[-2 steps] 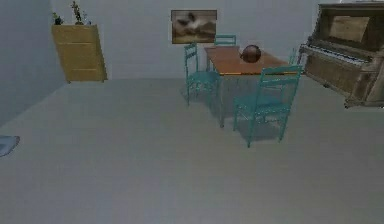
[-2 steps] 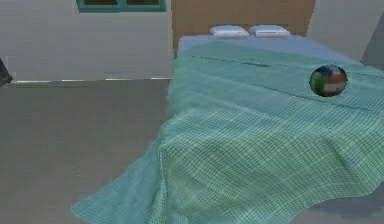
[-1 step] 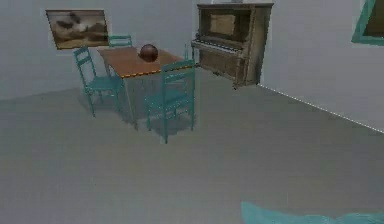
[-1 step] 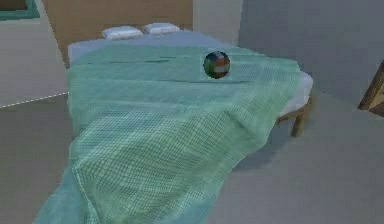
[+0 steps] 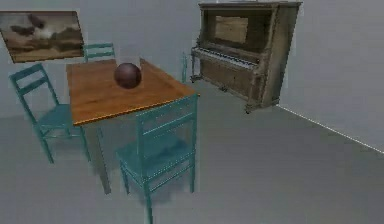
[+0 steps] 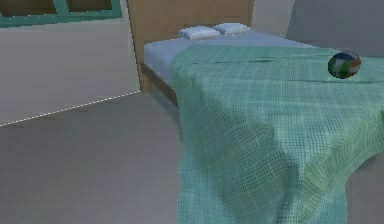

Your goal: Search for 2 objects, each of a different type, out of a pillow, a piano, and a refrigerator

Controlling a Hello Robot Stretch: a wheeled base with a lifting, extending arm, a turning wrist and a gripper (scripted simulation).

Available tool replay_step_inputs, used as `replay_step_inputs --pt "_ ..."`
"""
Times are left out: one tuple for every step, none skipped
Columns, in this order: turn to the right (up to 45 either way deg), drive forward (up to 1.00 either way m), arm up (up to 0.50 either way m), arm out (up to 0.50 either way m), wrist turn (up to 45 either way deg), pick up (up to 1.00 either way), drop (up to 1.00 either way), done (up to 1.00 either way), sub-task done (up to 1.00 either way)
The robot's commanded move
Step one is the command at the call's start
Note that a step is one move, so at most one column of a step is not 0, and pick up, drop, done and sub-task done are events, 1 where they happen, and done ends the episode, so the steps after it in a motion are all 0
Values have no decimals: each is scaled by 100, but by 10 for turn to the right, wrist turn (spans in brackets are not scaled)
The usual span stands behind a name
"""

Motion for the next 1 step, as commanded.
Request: replay_step_inputs --pt "0 20 0 0 0 0 0 0 0"
